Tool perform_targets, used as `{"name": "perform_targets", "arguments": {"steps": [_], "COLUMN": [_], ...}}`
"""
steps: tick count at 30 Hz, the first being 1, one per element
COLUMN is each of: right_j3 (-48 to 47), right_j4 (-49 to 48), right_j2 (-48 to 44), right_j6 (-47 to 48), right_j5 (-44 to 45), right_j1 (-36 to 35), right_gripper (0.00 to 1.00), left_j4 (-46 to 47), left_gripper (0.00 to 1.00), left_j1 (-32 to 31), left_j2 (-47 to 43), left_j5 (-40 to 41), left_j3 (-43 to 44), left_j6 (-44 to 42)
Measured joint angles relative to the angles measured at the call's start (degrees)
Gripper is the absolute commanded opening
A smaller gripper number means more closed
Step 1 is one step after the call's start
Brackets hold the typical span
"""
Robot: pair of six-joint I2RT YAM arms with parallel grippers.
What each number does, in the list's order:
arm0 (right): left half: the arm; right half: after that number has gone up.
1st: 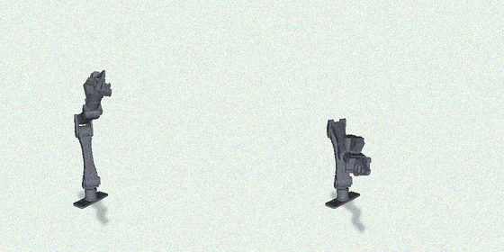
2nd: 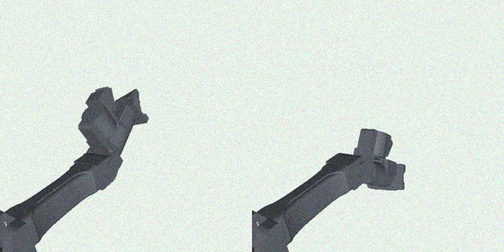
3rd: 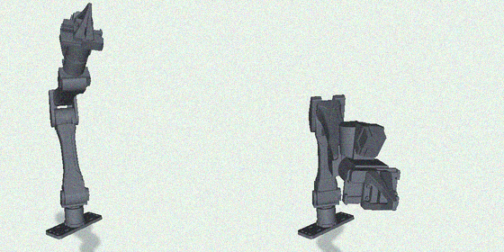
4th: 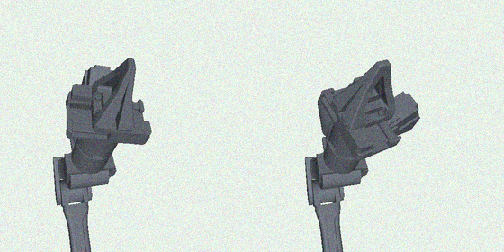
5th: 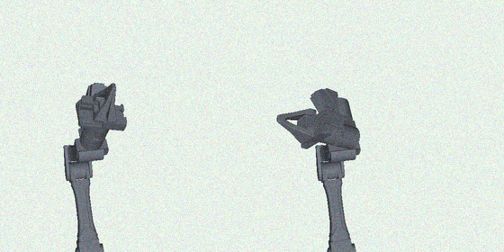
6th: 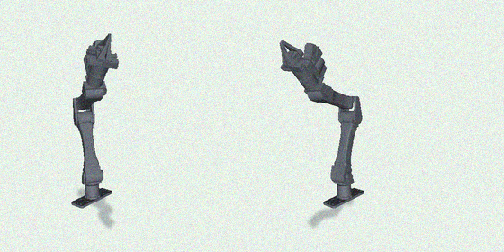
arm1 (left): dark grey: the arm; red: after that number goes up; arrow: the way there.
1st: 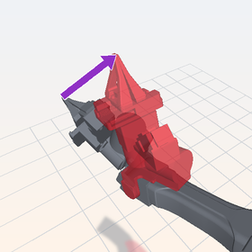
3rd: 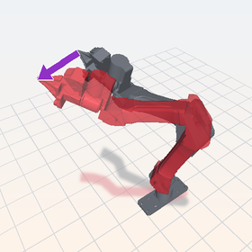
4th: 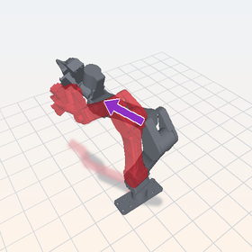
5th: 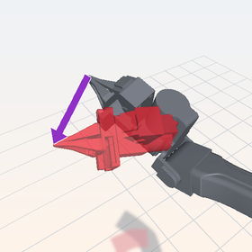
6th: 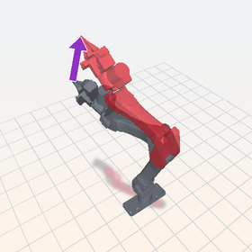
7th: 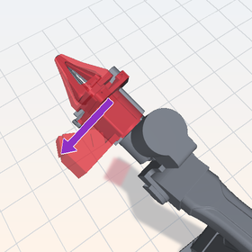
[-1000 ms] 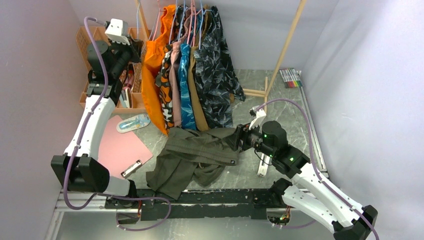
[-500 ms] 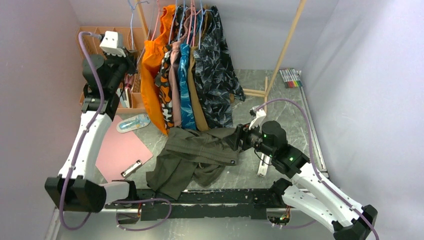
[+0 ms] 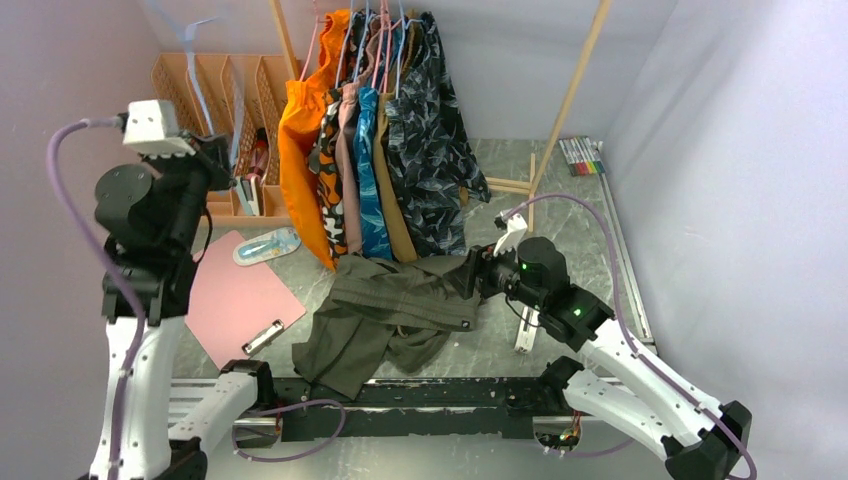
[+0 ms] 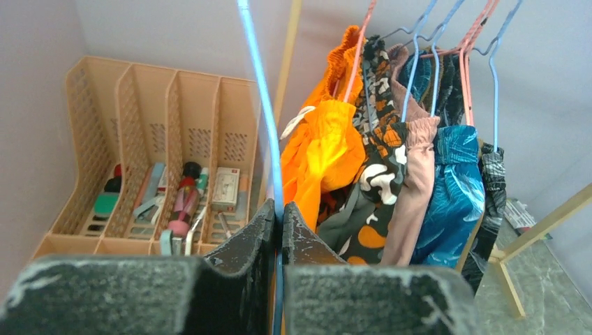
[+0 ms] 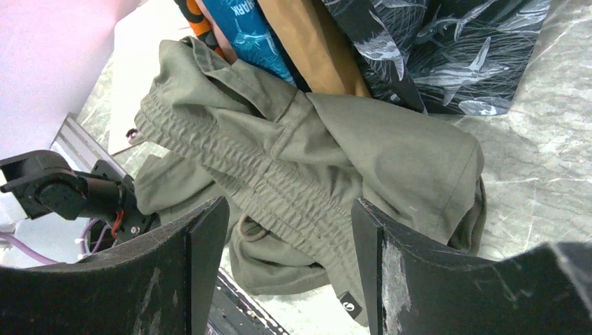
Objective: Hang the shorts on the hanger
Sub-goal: Pick up the hanger from the clothesline.
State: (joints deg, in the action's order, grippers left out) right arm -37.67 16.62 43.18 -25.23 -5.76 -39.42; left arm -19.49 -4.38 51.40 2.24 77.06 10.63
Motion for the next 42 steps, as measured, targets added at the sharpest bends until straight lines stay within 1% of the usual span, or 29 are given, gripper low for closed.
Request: {"name": "perform_targets", "arguments": {"steps": [5, 9, 12, 18, 21, 24, 27, 31, 33, 35, 40, 42], "right_j3": [-1.5, -2.9, -3.6, -5.8, -8.2, -11.1, -14.1, -17.5, -18.8, -20.0, -21.0, -21.2], "right_j4": [1.3, 2.2, 3.2, 6.0, 7.6, 9.4, 11.0, 12.6, 13.1, 13.8, 15.3, 16.5], "right_j2": [-0.6, -2.0, -3.3, -4.6, -5.3, -6.8, -8.6, -11.3, -12.3, -12.5, -12.5, -12.3], "right_j6": [0.1, 0.5, 0.9, 2.0, 2.9, 3.8, 4.2, 3.9, 3.6, 3.4, 3.2, 3.1], "right_j5": [0.3, 1.1, 1.7, 2.6, 2.7, 2.8, 2.8, 3.2, 3.8, 4.3, 7.2, 9.0], "right_j1": [0.0, 0.0, 0.0, 0.0, 0.0, 0.0, 0.0, 0.0, 0.0, 0.0, 0.0, 0.0], "right_gripper": [0.68, 0.68, 0.68, 0.69, 0.69, 0.69, 0.69, 0.69, 0.69, 0.69, 0.69, 0.69], "left_j4": [-3.6, -3.5, -2.1, 5.7, 11.2, 15.8, 19.7, 22.6, 22.7, 22.6, 22.1, 21.5], "left_gripper": [0.07, 0.07, 0.07, 0.07, 0.07, 0.07, 0.07, 0.07, 0.07, 0.07, 0.07, 0.07], "left_j1": [0.0, 0.0, 0.0, 0.0, 0.1, 0.2, 0.2, -0.1, -1.5, -4.3, -17.8, -23.9], "left_j2": [-7.1, -11.3, -12.9, -13.9, -13.7, -12.5, -10.1, -7.2, -5.2, -3.7, -0.3, 1.6], "left_j5": [1.2, -1.4, -5.6, -21.4, -30.9, -37.6, -42.5, -46.0, -46.2, -45.7, -40.9, -36.3], "left_j3": [0.2, 3.0, 5.4, 4.9, 1.5, -2.6, -7.5, -12.9, -13.8, -13.8, -13.3, -12.3], "left_j6": [3.7, 5.7, 7.0, 12.3, 16.5, 20.8, 24.9, 28.0, 28.1, 27.3, 22.5, 19.9]}}
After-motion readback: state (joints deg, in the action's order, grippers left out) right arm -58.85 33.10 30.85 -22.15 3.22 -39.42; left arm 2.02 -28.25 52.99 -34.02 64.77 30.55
